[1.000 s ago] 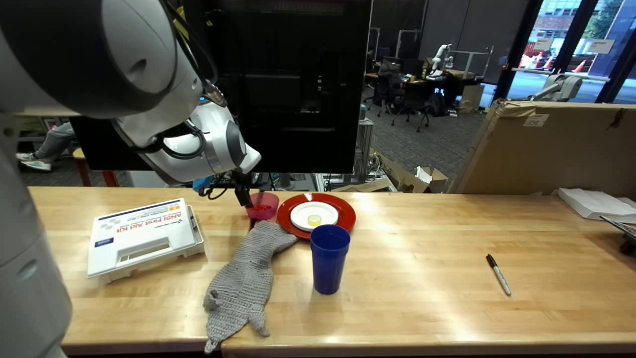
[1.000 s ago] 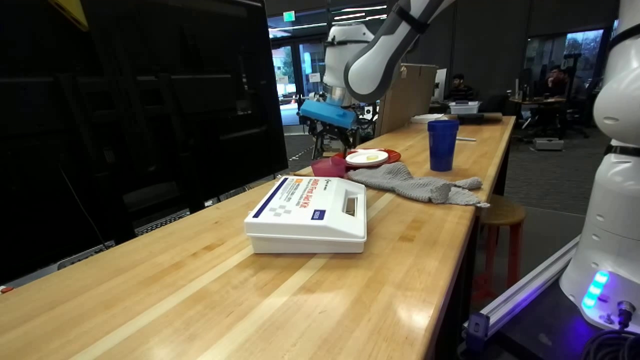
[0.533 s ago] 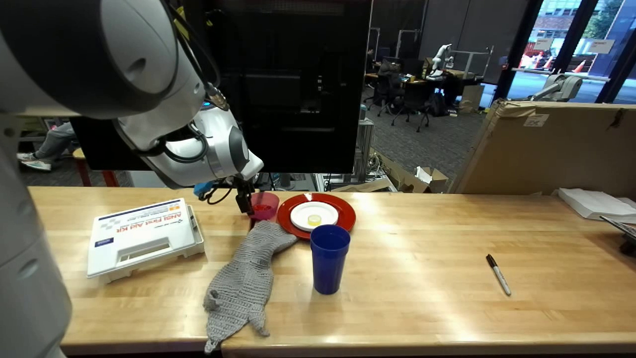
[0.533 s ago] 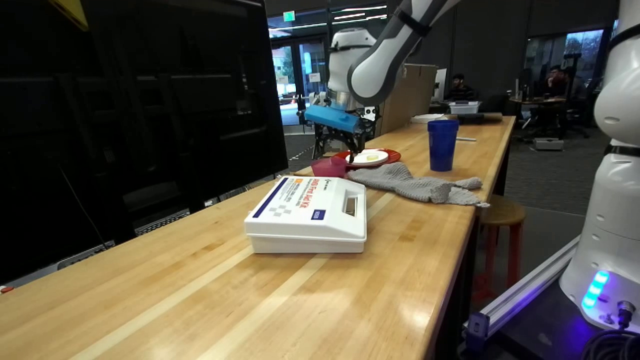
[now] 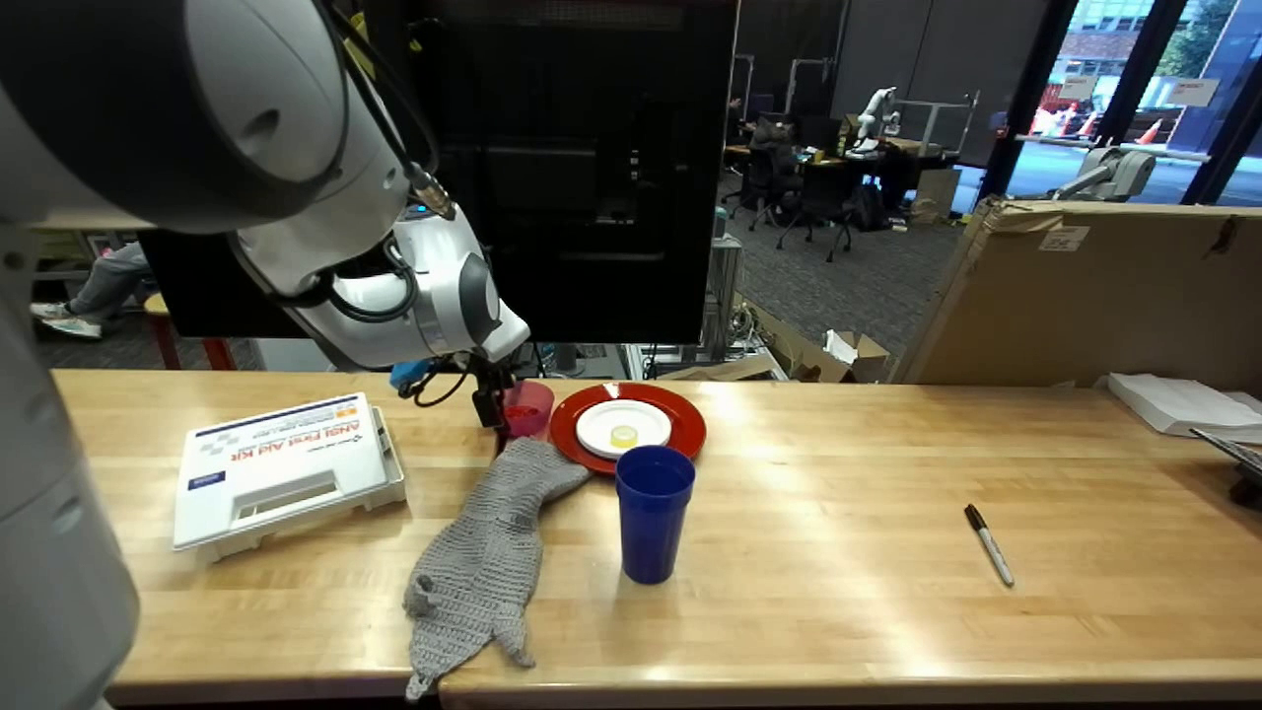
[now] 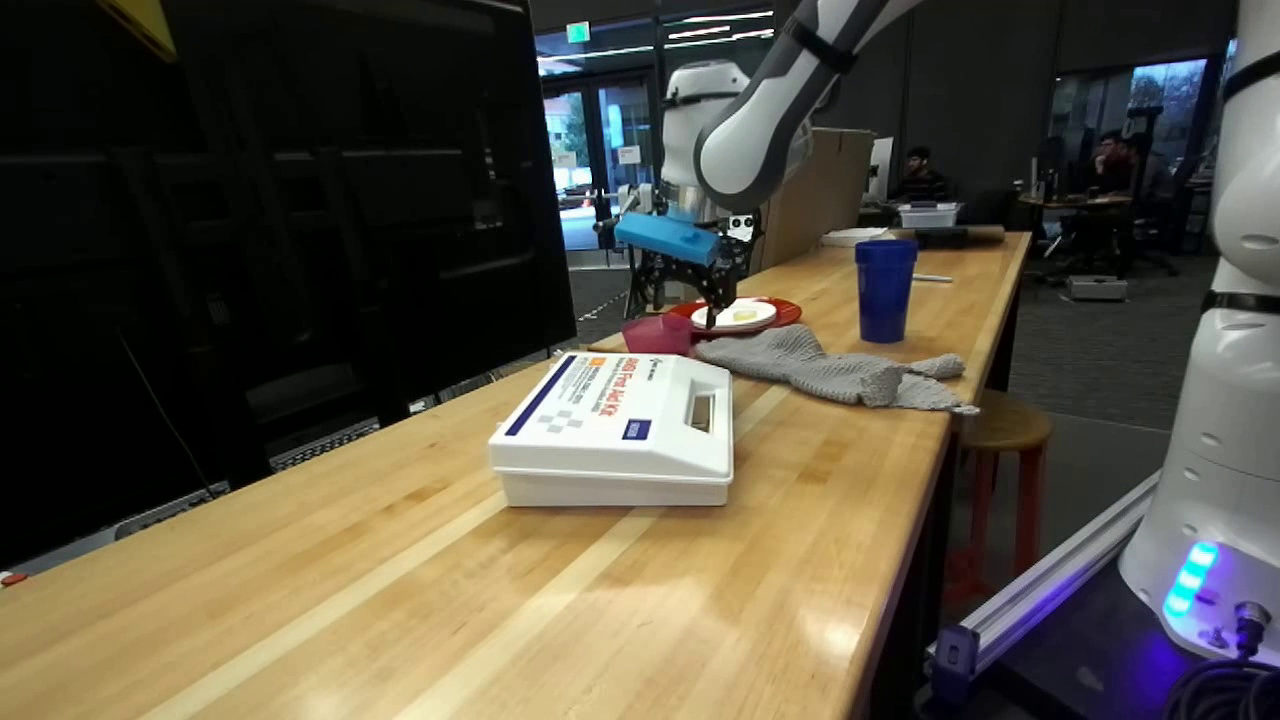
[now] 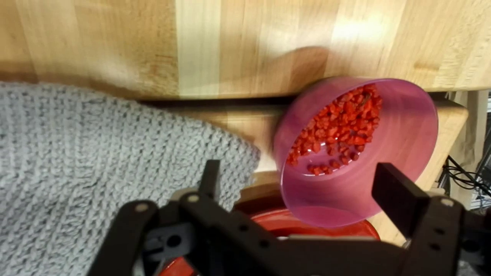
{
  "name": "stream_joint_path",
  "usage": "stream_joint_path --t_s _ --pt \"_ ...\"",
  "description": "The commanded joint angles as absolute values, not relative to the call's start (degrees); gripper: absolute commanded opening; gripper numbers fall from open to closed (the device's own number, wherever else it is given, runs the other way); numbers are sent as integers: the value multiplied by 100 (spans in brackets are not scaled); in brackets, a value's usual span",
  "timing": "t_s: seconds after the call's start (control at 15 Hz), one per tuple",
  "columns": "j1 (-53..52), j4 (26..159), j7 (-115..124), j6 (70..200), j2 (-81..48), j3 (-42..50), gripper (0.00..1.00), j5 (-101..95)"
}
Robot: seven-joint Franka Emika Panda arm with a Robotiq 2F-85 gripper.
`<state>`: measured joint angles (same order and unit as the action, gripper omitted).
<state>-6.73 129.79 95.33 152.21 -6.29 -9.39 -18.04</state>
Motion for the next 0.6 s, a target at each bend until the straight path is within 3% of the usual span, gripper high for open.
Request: stream_joint_path --t_s 0.0,0.53 --pt "-870 13048 9448 15042 -476 -800 100 -1517" --pt "-957 12975 9171 15070 -635 -747 100 -1177"
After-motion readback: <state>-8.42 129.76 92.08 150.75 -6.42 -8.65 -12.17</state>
